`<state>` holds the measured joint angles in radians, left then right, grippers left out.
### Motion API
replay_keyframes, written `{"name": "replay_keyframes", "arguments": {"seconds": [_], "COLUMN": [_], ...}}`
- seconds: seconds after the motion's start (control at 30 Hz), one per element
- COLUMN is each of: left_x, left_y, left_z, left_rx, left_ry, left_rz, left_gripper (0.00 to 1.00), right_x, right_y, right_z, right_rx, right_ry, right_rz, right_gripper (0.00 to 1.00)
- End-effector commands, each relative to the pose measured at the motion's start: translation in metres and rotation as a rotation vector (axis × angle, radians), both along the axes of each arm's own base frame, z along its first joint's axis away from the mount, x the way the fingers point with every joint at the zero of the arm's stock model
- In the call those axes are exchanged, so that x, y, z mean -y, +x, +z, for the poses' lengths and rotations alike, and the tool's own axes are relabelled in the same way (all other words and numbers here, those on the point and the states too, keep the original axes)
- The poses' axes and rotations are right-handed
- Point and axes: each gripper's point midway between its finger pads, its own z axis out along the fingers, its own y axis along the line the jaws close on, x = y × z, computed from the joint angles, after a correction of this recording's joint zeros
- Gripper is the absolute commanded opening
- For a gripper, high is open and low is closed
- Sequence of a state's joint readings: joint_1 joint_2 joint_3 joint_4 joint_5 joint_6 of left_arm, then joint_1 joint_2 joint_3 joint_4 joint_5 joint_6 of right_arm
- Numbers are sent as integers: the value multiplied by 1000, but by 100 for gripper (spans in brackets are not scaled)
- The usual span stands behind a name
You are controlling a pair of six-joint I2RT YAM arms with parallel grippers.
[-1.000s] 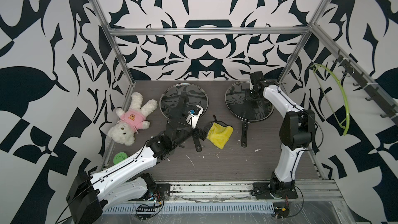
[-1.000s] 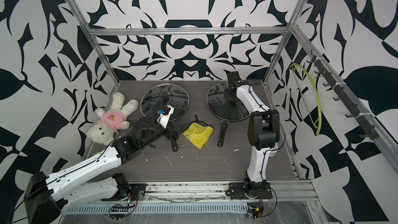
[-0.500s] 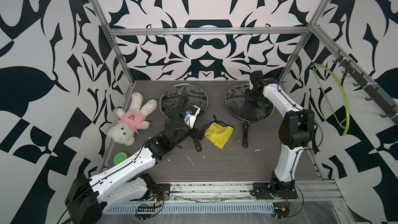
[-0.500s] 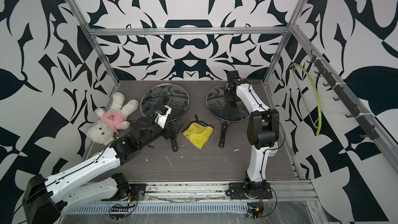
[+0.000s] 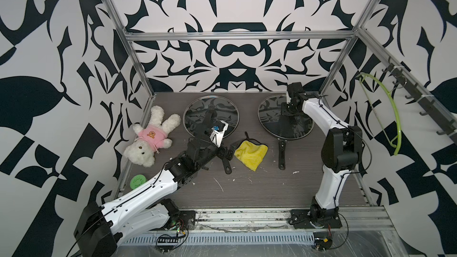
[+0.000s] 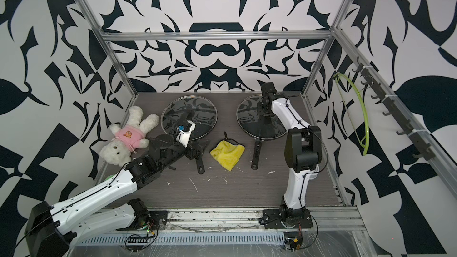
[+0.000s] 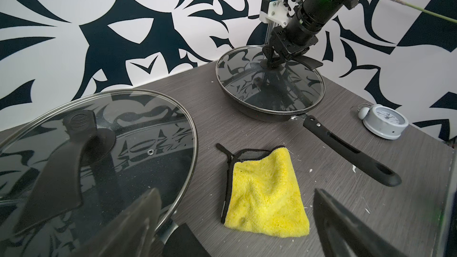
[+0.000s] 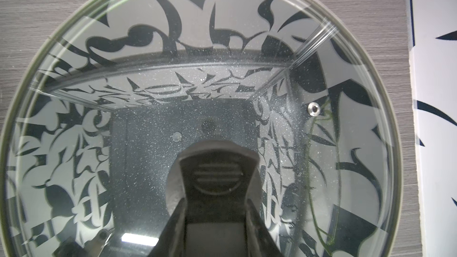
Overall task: Wipe the pot lid with a cloth
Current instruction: Place the pot lid on the cooking pot.
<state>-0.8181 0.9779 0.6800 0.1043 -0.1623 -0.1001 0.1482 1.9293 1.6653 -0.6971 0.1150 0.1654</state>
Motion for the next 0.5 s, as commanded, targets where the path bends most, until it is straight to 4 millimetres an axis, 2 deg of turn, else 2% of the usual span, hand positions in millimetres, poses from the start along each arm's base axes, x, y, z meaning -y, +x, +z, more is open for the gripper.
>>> {"name": "replay_keyframes", "arguments": {"seconds": [0.0,0.13,0.2,0.47], "left_x": [-9,-17,-22,-44], "left_y": [0,2,3,7], "left_z": [-3,-2,-3,1], "left_rx": [-4,-7,-6,-13], "left_ry": [-3,6,5,12], "left_rz": [27,59,78,163], "left_gripper": [99,99,99,99], "right_x": [-9,-5,-3,0], "right_y": [2,-6,-5,-1], "right_z": [22,33,37,58], "right_rx": [66,60,67,125], "right_ry": [80,64,52,45], "right_rz": [-5,-14,-9,-10], "right_gripper": [0,1,7,55]}}
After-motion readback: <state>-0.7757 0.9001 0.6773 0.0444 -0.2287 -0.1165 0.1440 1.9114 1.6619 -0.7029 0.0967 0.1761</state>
